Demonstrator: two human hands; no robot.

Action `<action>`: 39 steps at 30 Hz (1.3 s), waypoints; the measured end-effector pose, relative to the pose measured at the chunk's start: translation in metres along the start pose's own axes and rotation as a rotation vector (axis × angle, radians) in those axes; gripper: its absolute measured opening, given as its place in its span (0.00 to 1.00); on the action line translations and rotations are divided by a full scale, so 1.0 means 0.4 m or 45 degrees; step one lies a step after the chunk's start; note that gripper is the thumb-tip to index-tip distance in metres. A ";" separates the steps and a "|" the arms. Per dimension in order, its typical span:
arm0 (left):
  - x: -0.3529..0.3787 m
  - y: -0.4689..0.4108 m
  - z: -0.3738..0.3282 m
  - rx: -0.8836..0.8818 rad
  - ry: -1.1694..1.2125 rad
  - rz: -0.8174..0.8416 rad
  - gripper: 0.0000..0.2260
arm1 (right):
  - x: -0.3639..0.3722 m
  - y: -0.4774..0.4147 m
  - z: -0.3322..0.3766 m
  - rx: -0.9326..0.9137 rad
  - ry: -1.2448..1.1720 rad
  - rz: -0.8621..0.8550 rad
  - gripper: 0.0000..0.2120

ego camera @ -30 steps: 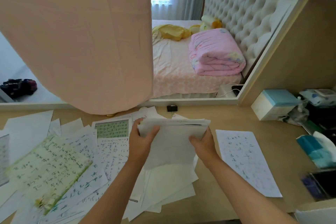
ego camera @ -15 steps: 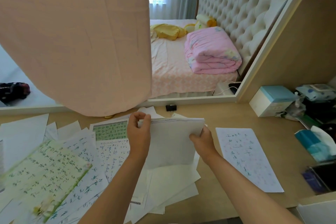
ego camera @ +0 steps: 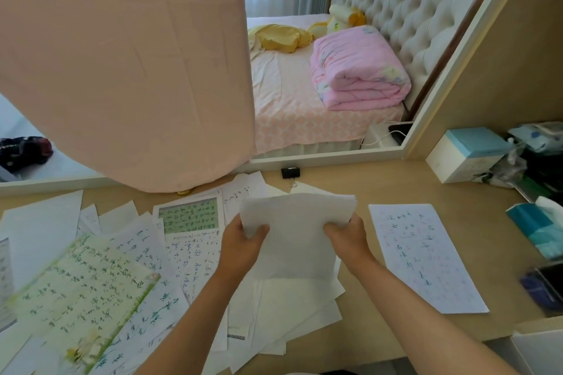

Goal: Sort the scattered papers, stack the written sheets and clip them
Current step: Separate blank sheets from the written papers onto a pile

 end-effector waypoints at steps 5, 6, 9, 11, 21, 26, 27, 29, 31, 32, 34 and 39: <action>0.027 0.017 0.001 0.079 0.157 -0.163 0.15 | -0.004 0.008 -0.010 -0.073 -0.020 -0.094 0.13; 0.032 0.021 0.016 0.068 0.132 -0.154 0.15 | 0.004 0.011 -0.025 -0.074 -0.004 -0.087 0.16; 0.041 0.007 0.072 -0.007 0.044 -0.119 0.17 | 0.022 0.013 -0.060 -0.029 0.020 -0.075 0.22; 0.046 -0.017 0.083 -0.029 0.031 -0.083 0.18 | 0.019 0.002 -0.059 0.001 0.010 -0.128 0.20; 0.076 -0.069 0.109 -0.192 -0.024 0.109 0.12 | 0.053 -0.015 -0.076 0.171 0.079 -0.228 0.20; 0.187 -0.100 0.075 -0.429 -0.288 0.411 0.08 | -0.109 -0.047 -0.069 0.184 0.388 -0.303 0.11; 0.230 -0.100 0.079 -0.509 -0.306 0.496 0.09 | -0.155 -0.059 -0.082 0.210 0.435 -0.304 0.14; 0.332 -0.087 0.100 -0.666 -0.295 0.666 0.11 | -0.247 -0.083 -0.121 0.295 0.491 -0.276 0.16; 0.446 -0.065 0.122 -0.738 -0.318 0.784 0.14 | -0.339 -0.107 -0.175 0.373 0.572 -0.261 0.16; 0.504 -0.055 0.135 -0.755 -0.317 0.803 0.15 | -0.384 -0.121 -0.203 0.403 0.607 -0.266 0.16; 0.615 -0.029 0.154 -0.807 -0.293 0.810 0.15 | -0.475 -0.150 -0.268 0.458 0.635 -0.296 0.17; 0.824 -0.004 0.273 -0.924 -0.425 0.800 0.25 | -0.643 -0.222 -0.418 0.562 0.618 -0.265 0.20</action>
Point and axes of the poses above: each hand's wrist, its own y-axis away from the middle knuckle, its own x-axis out of the palm, z = x × y, the point moved 4 cm from there along -y, towards the middle knuckle, and after that the axes turned 11 degrees about y, right-handed, at the moved point
